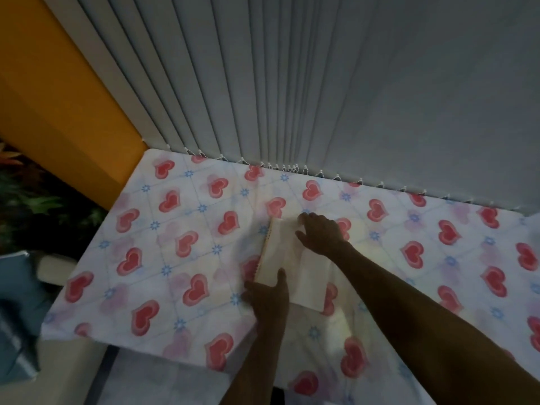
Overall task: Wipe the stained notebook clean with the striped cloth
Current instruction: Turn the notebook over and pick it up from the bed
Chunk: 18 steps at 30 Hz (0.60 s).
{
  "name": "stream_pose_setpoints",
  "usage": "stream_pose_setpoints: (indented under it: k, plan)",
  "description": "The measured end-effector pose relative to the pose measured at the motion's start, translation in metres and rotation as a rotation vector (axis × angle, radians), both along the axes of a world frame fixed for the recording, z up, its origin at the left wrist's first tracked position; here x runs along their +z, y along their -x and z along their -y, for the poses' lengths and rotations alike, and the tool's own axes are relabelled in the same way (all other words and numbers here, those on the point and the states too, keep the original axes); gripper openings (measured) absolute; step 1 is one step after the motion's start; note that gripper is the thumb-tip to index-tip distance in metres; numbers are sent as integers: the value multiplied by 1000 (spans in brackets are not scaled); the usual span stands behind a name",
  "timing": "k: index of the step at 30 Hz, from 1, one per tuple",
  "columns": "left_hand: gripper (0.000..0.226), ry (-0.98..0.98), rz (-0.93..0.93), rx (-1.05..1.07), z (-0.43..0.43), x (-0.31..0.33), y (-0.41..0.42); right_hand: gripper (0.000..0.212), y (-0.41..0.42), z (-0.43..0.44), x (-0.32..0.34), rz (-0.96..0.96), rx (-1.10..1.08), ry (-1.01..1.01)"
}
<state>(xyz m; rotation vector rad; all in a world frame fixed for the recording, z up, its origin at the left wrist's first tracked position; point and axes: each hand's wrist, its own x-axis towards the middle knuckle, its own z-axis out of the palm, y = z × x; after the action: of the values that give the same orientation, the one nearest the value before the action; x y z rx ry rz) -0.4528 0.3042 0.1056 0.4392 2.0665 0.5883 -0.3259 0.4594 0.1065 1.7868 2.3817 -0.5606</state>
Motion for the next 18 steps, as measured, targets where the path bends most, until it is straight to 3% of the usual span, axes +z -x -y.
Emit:
stream_pose_setpoints:
  k: [11,18]
  plan:
    - [89,52,257,316,-12,-2,9,36,19,-10,-14,-4,-65,-13]
    - [76,66,275,268,-10,-10,14,27,17,-12,-17,-25,-124,35]
